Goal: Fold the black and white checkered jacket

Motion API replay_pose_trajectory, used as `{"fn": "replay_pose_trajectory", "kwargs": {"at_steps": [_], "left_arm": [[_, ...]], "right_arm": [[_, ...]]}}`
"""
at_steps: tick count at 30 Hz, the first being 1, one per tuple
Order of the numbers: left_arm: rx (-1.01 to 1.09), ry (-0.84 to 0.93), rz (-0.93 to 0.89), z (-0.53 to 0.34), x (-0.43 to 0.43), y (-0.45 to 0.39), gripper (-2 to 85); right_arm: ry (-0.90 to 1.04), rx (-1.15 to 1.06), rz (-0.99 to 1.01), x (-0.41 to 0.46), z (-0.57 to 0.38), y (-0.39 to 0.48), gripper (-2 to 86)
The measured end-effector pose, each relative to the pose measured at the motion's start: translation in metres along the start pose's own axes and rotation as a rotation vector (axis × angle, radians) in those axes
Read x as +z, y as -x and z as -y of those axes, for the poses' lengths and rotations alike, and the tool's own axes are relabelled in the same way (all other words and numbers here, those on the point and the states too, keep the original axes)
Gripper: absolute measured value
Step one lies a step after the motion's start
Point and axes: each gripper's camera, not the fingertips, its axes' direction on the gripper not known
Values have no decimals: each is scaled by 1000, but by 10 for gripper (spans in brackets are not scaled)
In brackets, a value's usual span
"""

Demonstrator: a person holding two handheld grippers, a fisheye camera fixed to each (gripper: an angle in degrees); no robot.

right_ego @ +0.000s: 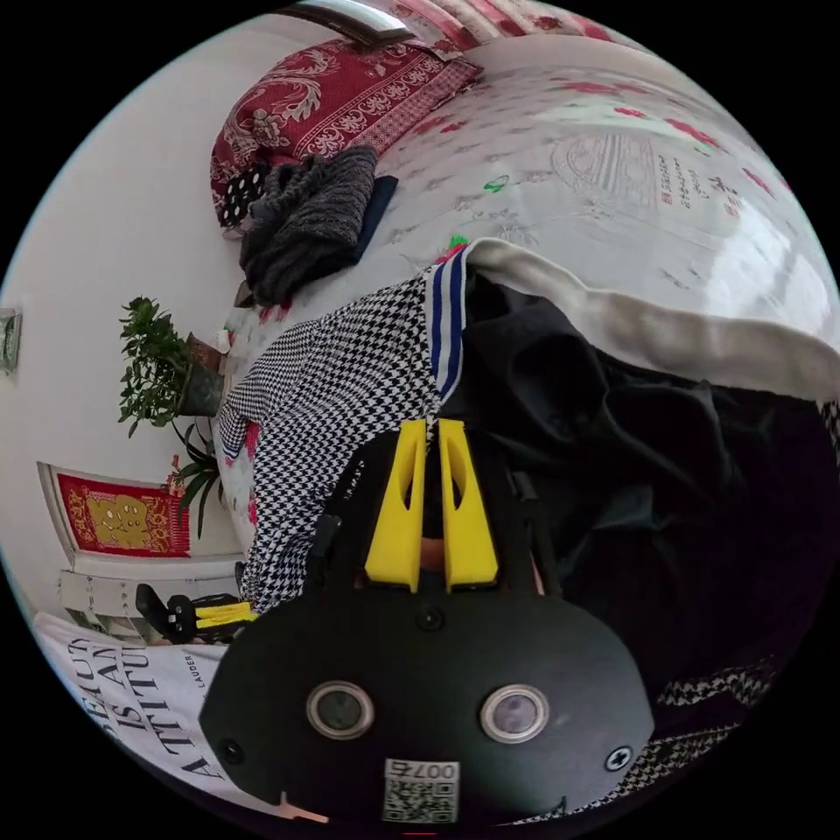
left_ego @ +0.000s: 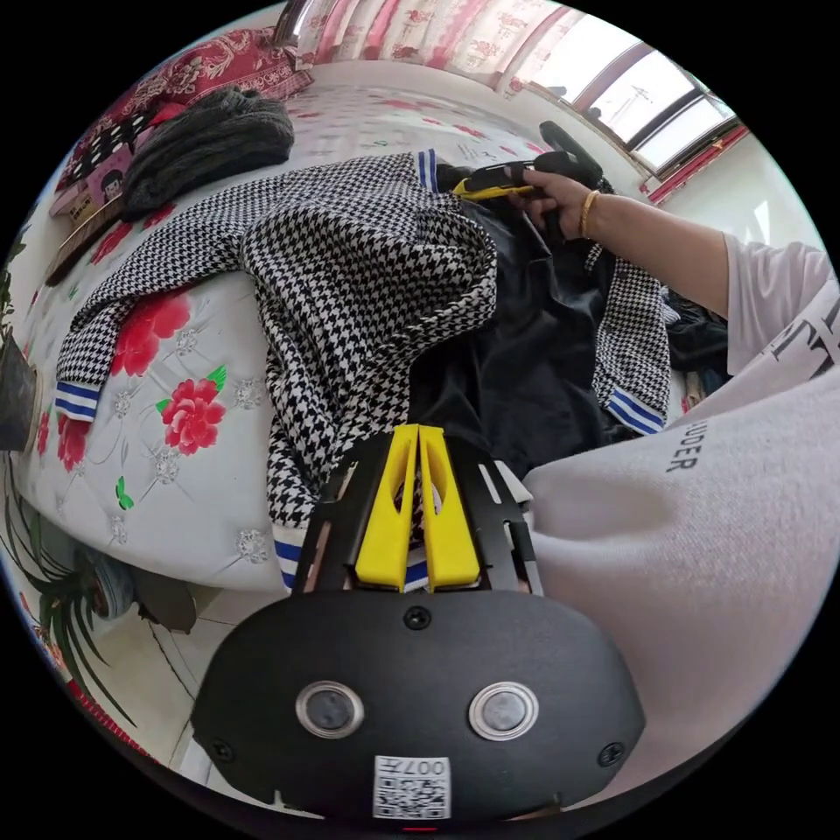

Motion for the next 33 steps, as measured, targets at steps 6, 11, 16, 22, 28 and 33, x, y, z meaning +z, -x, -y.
{"fn": "replay_pose_trajectory", "kwargs": {"at_steps": [6,11,16,22,28,33], "left_arm": [[196,-94,-175,0,-42,-19,-8],[315,-54,-219,16,-18,-38,5],[403,89,-371,16,4,-51,128],[313,-107,-198,-13,-51,-32,133],[97,-80,125,-37,-56,24,128],[-2,74,120,-22,-20,64,140]], "right_arm": [[-276,-48,-64,-99,-2,-6,8],[-323,91,-250,-113,-6,-36,23],[-258,196,-165,-109,-52,-49,67],[-212,-12,-71,-92,-179,40,100],[-55,-276,-97,-38,-274,168,131],[151,-516,-150,39,-277,259,141]]}}
